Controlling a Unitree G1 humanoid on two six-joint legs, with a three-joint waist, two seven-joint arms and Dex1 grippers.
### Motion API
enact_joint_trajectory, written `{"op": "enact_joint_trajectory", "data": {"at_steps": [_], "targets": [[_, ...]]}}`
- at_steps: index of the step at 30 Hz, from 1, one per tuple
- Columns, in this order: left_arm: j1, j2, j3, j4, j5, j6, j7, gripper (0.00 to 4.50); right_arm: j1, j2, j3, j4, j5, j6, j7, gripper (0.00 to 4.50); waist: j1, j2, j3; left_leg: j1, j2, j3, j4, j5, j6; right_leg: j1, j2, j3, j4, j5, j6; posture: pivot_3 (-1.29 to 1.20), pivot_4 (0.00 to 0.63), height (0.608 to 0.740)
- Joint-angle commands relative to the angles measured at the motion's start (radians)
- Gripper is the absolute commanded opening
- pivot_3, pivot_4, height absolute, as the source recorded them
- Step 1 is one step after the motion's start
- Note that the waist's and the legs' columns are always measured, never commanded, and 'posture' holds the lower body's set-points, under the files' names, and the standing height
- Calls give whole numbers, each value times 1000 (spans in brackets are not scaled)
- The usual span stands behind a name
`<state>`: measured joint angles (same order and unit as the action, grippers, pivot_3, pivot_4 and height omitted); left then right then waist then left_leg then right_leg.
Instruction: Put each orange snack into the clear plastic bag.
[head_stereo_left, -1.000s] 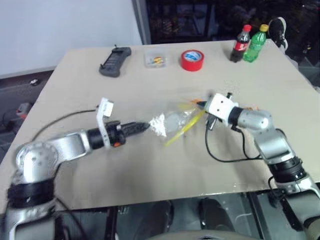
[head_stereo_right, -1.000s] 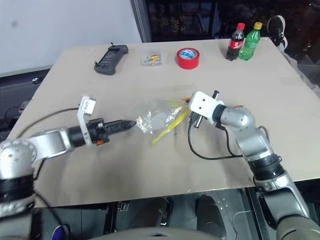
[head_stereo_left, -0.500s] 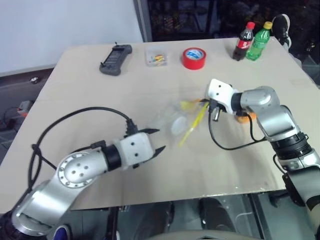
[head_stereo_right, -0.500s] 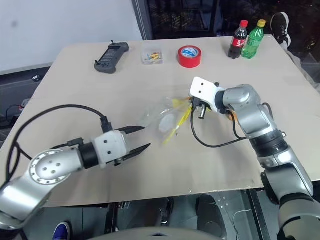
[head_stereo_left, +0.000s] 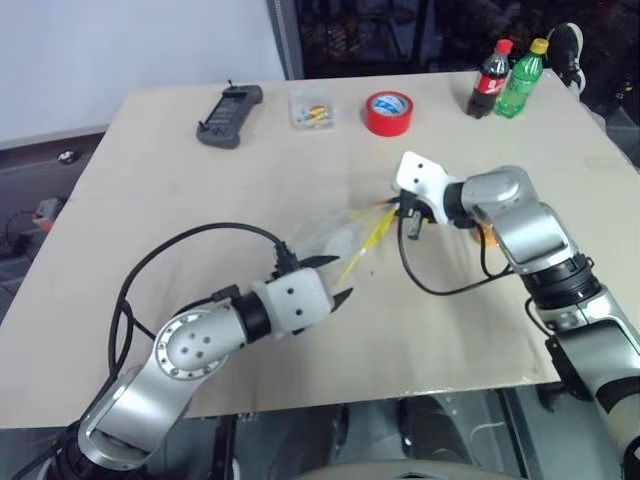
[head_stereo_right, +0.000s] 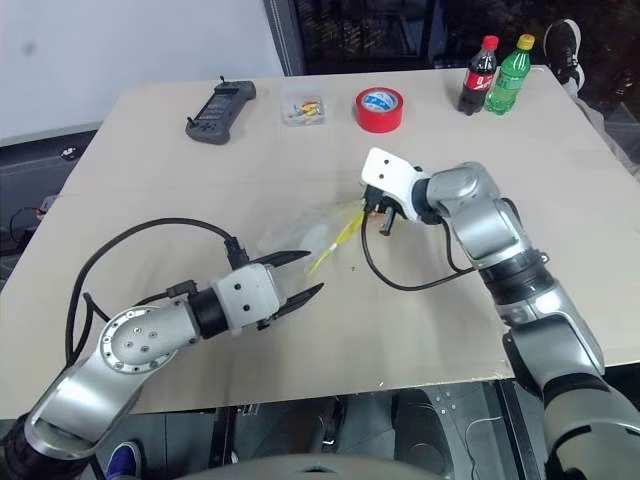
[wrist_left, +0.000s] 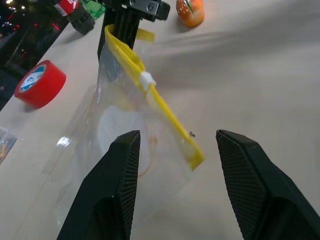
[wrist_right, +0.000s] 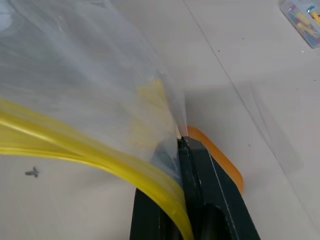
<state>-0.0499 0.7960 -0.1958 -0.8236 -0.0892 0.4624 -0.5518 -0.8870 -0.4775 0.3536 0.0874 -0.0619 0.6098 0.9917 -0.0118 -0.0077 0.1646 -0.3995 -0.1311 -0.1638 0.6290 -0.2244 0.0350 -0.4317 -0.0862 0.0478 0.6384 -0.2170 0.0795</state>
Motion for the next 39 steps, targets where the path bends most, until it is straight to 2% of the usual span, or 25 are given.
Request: {"op": "enact_joint_trajectory", "data": {"at_steps": [1, 9, 12, 16, 21, 25, 26, 28, 30, 31, 35, 37, 38, 39], "targets": [[-9, -14, 3, 1, 37, -8, 1, 2551, -33, 12, -9, -43, 8, 17, -12, 0, 0, 0, 0, 0, 0, 0, 0, 0, 0, 0, 0, 0, 0, 0, 0, 0, 150, 740], [-34, -68, -18, 33, 119, -12, 21, 2551, -19, 37, -10, -75, 14, 55, -36, 0, 0, 0, 0, 0, 0, 0, 1, 0, 0, 0, 1, 0, 2, 0, 0, 0, 150, 740], [-43, -80, -29, 50, 147, -19, 14, 1805, -12, 43, -11, -89, 17, 67, -46, 0, -1, 0, 0, 0, 0, 0, 1, 0, 0, 0, 1, 0, 2, 0, 0, 0, 150, 740], [-52, -84, -37, 64, 173, -35, -3, 54, -5, 42, -11, -102, 21, 79, -54, 0, 0, 0, 0, 0, 0, 0, 2, 0, 0, 0, 1, 0, 3, 0, 0, 0, 150, 740], [-60, -75, -24, 101, 200, -75, -20, 54, 2, 37, -12, -117, 26, 90, -58, 0, -1, 0, 0, 0, 0, 0, 2, 0, 0, 0, 1, 0, 3, 0, 0, 0, 150, 740], [-53, -74, 66, 199, 161, -188, -26, 54, 31, 3, -27, -124, 22, 22, -57, 0, 0, 0, 0, 0, 0, 0, 3, 0, 0, 0, 1, 0, 3, 0, 0, 0, 150, 740], [-48, -73, 82, 227, 144, -239, -36, 0, 38, 3, -41, -121, 22, 9, -74, 416, 0, 0, 0, 0, 0, 0, 3, 0, 0, 0, 1, 0, 3, 0, 0, 0, 150, 740], [-37, -103, 135, 283, 89, -272, -39, 0, 69, -5, -68, -143, 21, -8, -110, 822, 0, 0, 0, 0, 0, 0, 3, 0, 0, 0, 1, 0, 3, 0, 0, 0, 150, 740], [-53, -129, 181, 357, 41, -320, -47, 0, 122, -12, -118, -208, 36, 9, -147, 1782, 0, 0, 0, 0, -1, 0, 3, 0, 0, 0, 0, 0, 3, 0, 0, 0, 150, 740], [-68, -139, 200, 395, 15, -347, -60, 0, 158, -26, -146, -257, 51, 30, -151, 1939, 1, 0, 0, 0, -1, 0, 3, 0, 0, 0, 0, 0, 3, 0, 0, 0, 150, 740], [-135, -139, 227, 517, -32, -429, -122, 0, 304, -107, -262, -462, 132, 128, -131, 1939, 16, 0, 0, -1, -2, -3, 5, 0, 0, 0, -1, -2, 3, 0, 0, 0, 150, 740], [-169, -133, 230, 565, -49, -443, -154, 0, 358, -106, -325, -540, 180, 216, -159, 1939, 21, 0, 0, -1, -2, -3, 5, 0, 0, 0, -1, -2, 4, 0, 0, 0, 150, 740], [-191, -126, 226, 588, -55, -453, -177, 0, 390, -84, -360, -591, 226, 282, -173, 1426, 21, 0, 0, -1, -2, -2, 6, 0, 0, 0, -1, -2, 4, 0, 0, 0, 150, 740], [-206, -121, 223, 605, -60, -464, -196, 0, 409, -61, -379, -626, 259, 330, -190, 1138, 19, 0, 0, -1, -2, -2, 6, 0, 0, 1, -1, -1, 4, 0, 0, 0, 150, 740]]}}
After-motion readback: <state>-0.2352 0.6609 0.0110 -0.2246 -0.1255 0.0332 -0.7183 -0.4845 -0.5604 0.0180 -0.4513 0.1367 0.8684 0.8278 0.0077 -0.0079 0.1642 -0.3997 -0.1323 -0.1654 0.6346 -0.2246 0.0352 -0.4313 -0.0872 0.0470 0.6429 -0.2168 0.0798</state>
